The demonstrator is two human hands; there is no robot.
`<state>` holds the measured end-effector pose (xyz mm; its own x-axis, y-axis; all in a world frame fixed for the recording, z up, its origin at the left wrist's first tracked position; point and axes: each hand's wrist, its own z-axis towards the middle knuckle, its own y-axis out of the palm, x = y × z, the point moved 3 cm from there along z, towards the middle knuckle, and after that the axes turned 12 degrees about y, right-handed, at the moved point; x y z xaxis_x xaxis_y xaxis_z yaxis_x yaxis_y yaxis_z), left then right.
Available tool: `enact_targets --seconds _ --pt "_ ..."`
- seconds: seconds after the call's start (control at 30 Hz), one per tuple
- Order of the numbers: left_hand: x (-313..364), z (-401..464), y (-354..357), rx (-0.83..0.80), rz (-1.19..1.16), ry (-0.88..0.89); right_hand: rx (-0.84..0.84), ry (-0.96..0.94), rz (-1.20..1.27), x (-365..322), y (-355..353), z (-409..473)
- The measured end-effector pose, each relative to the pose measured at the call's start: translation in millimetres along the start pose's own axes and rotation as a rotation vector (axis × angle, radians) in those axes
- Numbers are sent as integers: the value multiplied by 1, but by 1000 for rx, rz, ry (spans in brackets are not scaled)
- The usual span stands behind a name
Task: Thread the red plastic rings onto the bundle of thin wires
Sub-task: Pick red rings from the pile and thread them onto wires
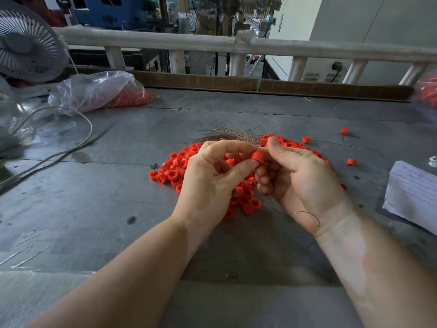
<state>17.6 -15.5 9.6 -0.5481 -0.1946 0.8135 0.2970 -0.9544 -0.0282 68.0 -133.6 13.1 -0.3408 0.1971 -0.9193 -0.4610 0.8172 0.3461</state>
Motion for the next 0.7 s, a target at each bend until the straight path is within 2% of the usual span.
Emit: enact_targets --seconds 0.47,0.57,0.7 --pt "7 0 3 -13 14 26 18 6 -66 2 0 -2" --pt "8 0 3 -1 24 31 101 -72 -136 0 0 -3" --pt "8 -1 3 5 -8 7 71 -169 -292 -4 6 -7"
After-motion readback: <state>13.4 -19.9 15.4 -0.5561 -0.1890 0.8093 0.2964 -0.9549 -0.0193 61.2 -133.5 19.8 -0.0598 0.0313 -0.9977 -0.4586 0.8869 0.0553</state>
